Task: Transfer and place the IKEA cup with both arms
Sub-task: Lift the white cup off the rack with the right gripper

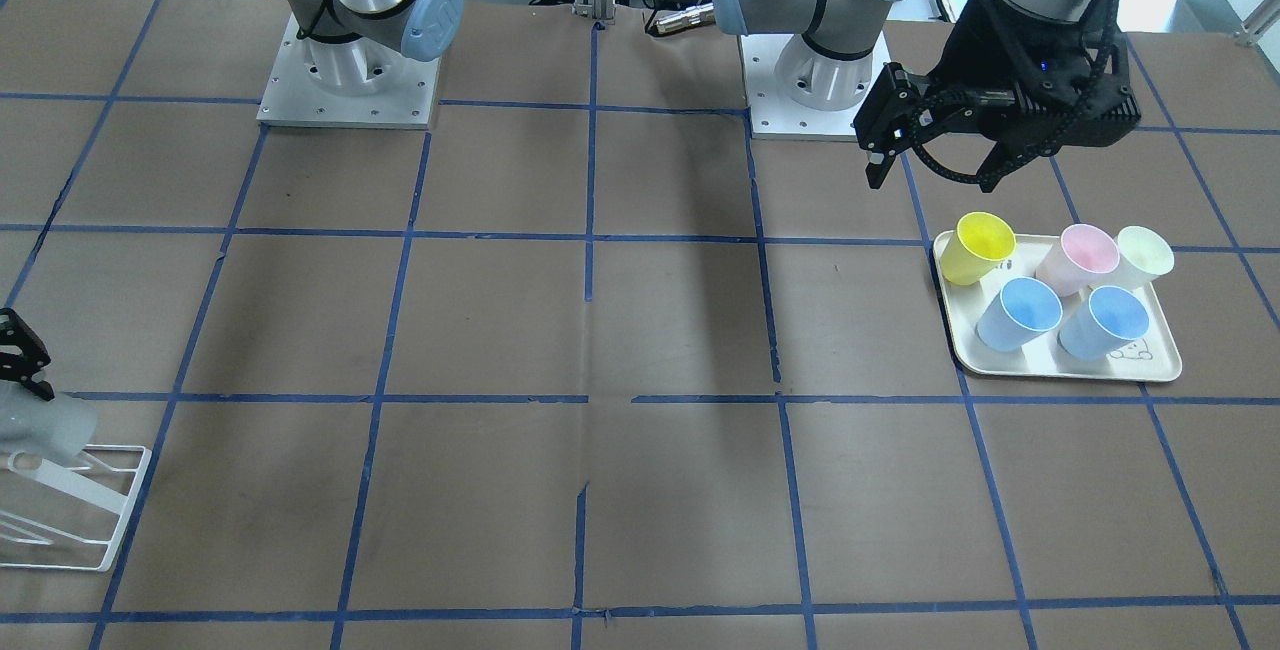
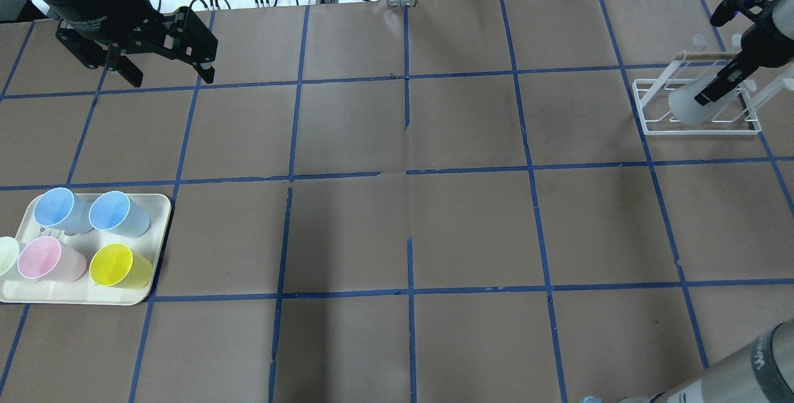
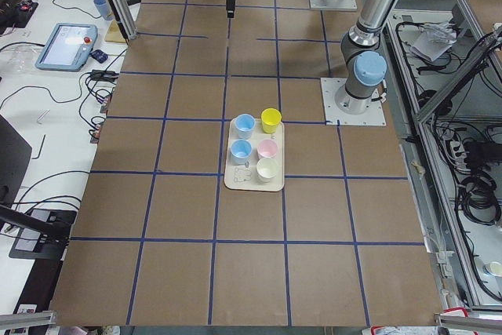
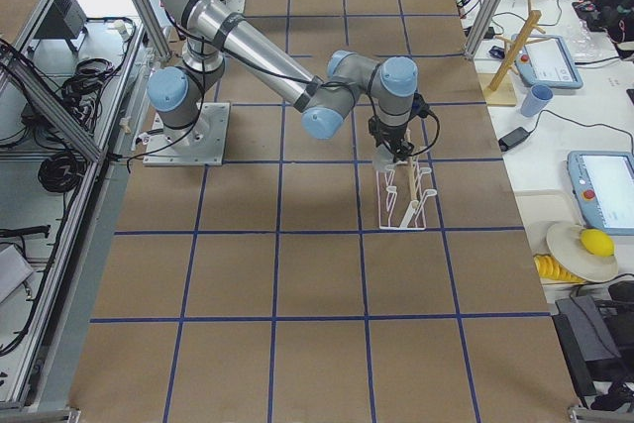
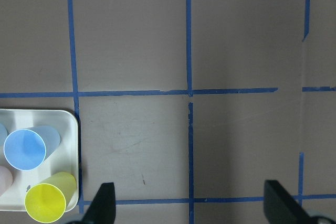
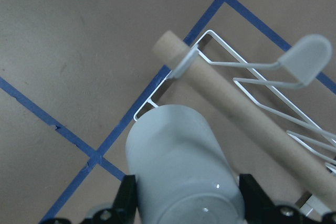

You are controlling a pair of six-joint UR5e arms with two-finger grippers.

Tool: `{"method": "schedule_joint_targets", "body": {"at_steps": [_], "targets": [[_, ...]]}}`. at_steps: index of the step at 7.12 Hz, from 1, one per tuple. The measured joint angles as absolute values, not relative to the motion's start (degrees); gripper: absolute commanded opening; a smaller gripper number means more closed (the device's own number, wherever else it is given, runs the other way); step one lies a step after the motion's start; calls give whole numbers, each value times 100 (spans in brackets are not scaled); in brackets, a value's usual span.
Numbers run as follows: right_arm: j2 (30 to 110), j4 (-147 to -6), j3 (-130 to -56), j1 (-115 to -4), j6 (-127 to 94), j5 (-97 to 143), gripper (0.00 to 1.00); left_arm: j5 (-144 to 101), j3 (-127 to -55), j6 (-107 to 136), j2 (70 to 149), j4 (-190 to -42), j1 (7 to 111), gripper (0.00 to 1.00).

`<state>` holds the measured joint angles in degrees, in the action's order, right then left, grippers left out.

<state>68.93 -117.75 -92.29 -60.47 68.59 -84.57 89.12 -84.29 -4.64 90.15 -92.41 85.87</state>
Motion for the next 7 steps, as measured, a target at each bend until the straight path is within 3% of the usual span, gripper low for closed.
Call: {"method": "schedule_joint_targets", "body": {"at_steps": [7], "targets": [[7542, -11316, -9200, -6047, 6836, -8541, 51, 8904, -8405, -483, 9017, -9229, 8570, 100]]}}
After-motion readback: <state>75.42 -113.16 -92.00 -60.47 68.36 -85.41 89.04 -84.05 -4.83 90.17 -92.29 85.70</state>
